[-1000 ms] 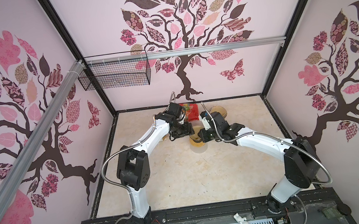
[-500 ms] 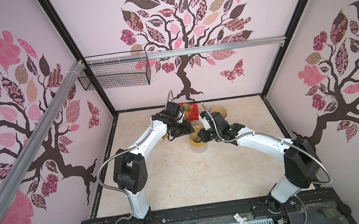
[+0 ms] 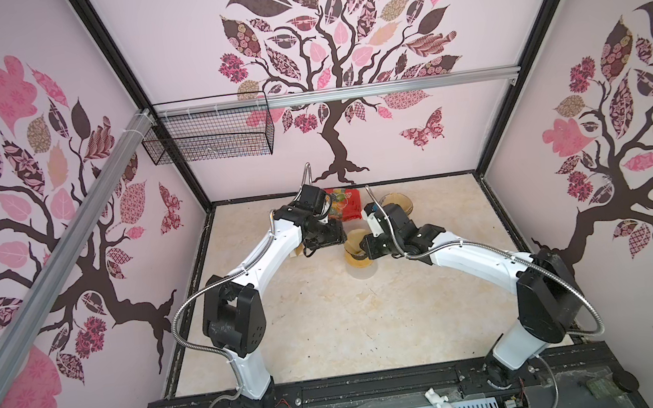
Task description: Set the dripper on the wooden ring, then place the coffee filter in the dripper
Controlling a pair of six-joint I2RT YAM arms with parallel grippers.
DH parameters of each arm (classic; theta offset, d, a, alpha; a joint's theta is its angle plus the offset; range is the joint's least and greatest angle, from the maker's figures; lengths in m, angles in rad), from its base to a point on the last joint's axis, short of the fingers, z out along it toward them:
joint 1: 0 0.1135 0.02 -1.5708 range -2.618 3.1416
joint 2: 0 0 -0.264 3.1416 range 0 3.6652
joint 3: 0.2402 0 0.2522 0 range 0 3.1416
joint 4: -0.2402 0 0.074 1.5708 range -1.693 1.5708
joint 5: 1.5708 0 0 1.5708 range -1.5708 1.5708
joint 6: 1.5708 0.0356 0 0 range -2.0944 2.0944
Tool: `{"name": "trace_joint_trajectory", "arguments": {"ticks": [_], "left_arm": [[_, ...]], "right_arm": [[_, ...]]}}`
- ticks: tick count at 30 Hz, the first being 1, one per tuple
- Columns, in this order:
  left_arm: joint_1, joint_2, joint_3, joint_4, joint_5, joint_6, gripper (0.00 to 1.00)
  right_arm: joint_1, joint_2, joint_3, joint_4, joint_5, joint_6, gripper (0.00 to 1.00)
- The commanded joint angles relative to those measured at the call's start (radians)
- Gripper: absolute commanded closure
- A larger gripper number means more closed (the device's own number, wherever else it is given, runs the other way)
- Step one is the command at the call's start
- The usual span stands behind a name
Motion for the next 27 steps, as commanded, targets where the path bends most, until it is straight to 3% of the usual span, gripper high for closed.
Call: {"name": "trace_joint_trajectory", "arguments": {"ticks": [1, 14, 24, 27], "left_arm": [[-0.002, 0.021, 0.01, -0.013, -0.015, 0.013, 0.32], [-0.009, 0.046, 0.011, -0.011, -0.02, 0.015, 0.32], [-0.009, 0.007, 0.006, 0.002, -0.006, 0.015, 0.32], [-0.008, -0.027, -0.001, 0.017, 0.007, 0.016, 0.33]], "right_arm": [[0.005, -0.054, 0.031, -0.009, 0.0, -0.001, 0.75], [0.005, -0.174, -0.025, 0.036, 0.044, 0.018, 0.71], [0.005, -0.173, -0.034, 0.039, 0.043, 0.018, 0.7], [0.005, -0.172, -0.033, 0.041, 0.043, 0.018, 0.65]]}}
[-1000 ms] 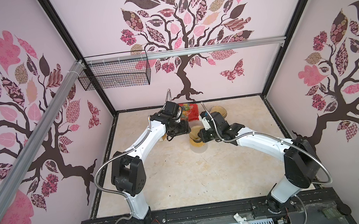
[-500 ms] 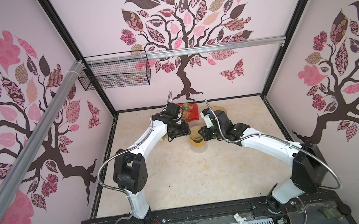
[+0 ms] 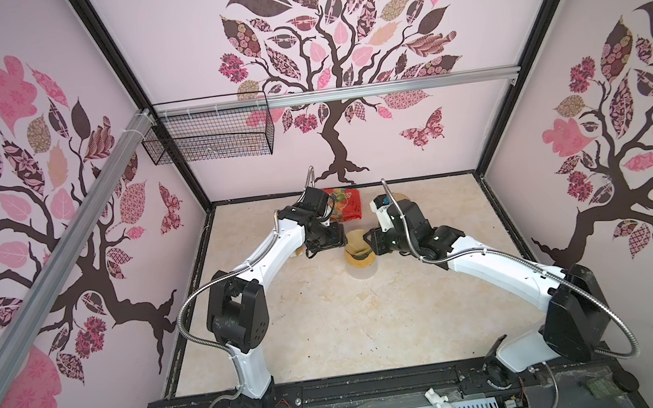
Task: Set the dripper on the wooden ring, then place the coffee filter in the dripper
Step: 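Open both grippers and lift them up from the seated filter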
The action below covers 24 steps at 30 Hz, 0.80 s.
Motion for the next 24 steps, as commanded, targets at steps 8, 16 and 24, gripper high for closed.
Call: {"name": "trace_joint_trajectory", "arguments": {"ticks": [8, 16, 24], "left_arm": [[-0.002, -0.194, -0.066, 0.127, 0.008, 0.003, 0.32], [0.005, -0.357, -0.147, 0.245, -0.035, -0.006, 0.32], [0.009, -0.544, -0.21, 0.304, -0.17, -0.024, 0.3]], "right_arm": [[0.005, -0.021, 0.016, 0.019, 0.011, 0.001, 0.59], [0.005, -0.035, 0.029, 0.061, 0.012, 0.029, 0.5], [0.0, -0.098, 0.068, 0.107, 0.099, 0.044, 0.29]]}}
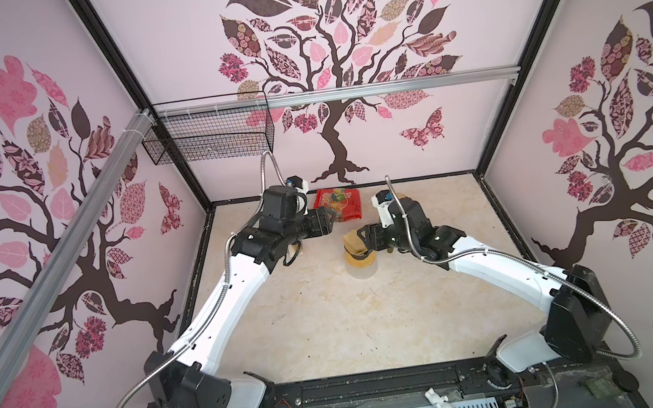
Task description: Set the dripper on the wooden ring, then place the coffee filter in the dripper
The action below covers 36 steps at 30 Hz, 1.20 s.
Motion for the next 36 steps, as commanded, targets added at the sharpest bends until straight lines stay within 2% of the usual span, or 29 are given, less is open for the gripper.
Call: {"name": "trace_joint_trajectory", "arguments": {"ticks": [1, 5, 10, 17, 20, 22, 24, 28, 31, 33, 36], "left_arm": [[0.008, -0.061, -0.025, 0.034, -0.084, -0.016, 0.29], [0.011, -0.153, -0.108, 0.03, -0.134, -0.066, 0.27], [0.014, -0.301, -0.288, 0.119, -0.165, -0.14, 0.05], [0.014, -0.378, -0.309, -0.028, -0.236, -0.045, 0.03], [0.014, -0.4, -0.348, -0.072, -0.313, 0.012, 0.03], [0.024, -0.415, -0.414, -0.043, -0.372, 0.028, 0.03], [0.09, -0.426, -0.453, -0.034, -0.293, -0.021, 0.03], [0.219, -0.421, -0.54, 0.1, -0.122, -0.095, 0.03], [0.271, -0.374, -0.521, 0.08, -0.042, -0.063, 0.03], [0.337, -0.347, -0.543, 0.125, 0.046, -0.081, 0.03], [0.437, -0.312, -0.653, 0.281, 0.119, -0.202, 0.03]], "right_arm": [[-0.001, -0.087, 0.067, 0.048, 0.06, 0.002, 0.26], [-0.005, -0.132, 0.059, 0.069, 0.108, -0.003, 0.14], [-0.013, -0.199, 0.016, 0.102, 0.126, 0.002, 0.01], [-0.02, -0.339, -0.084, 0.086, 0.183, 0.002, 0.0], [-0.023, -0.404, -0.15, 0.057, 0.233, -0.02, 0.0], [-0.03, -0.442, -0.171, 0.019, 0.257, -0.024, 0.0], [-0.033, -0.469, -0.174, -0.026, 0.294, -0.034, 0.0], [-0.035, -0.493, -0.15, -0.143, 0.356, -0.032, 0.0], [-0.035, -0.484, -0.096, -0.254, 0.393, -0.025, 0.0], [-0.035, -0.477, -0.057, -0.314, 0.424, -0.034, 0.0], [-0.035, -0.506, -0.091, -0.279, 0.484, -0.057, 0.0]]}}
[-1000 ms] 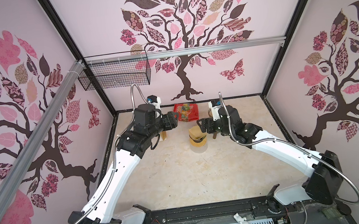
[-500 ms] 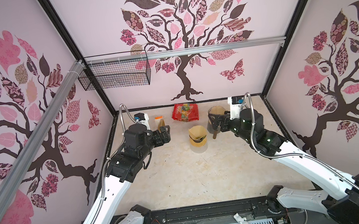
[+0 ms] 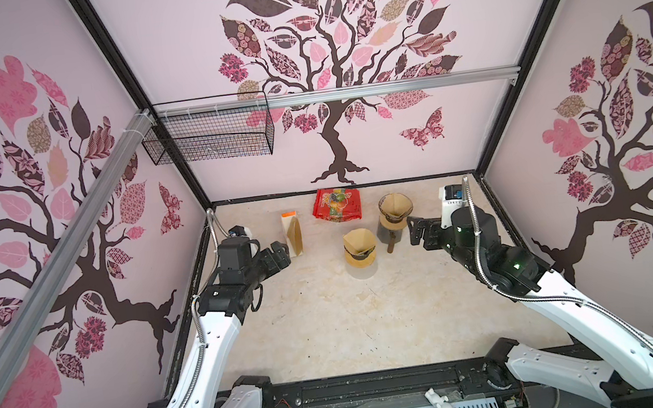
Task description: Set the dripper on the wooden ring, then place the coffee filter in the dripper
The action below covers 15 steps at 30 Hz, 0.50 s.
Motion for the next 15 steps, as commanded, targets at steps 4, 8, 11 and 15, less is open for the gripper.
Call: {"name": "trace_joint_trajectory", "arguments": {"ticks": [4, 8, 11, 15], "left_arm": [[0.065, 0.075, -0.074, 0.137, 0.083, -0.056, 0.03], [0.066, 0.032, -0.032, 0.056, -0.102, 0.031, 0.03], [0.064, 0.012, -0.079, 0.066, -0.223, 0.059, 0.03], [0.071, -0.01, -0.241, 0.216, -0.408, 0.041, 0.03]], "right_arm": [[-0.004, -0.021, -0.055, 0.104, 0.124, -0.112, 0.0], [-0.029, 0.061, -0.053, 0.206, 0.117, -0.142, 0.0], [-0.03, 0.056, -0.123, 0.347, 0.099, -0.169, 0.0], [-0.045, -0.033, -0.277, 0.543, 0.184, -0.106, 0.0]]}}
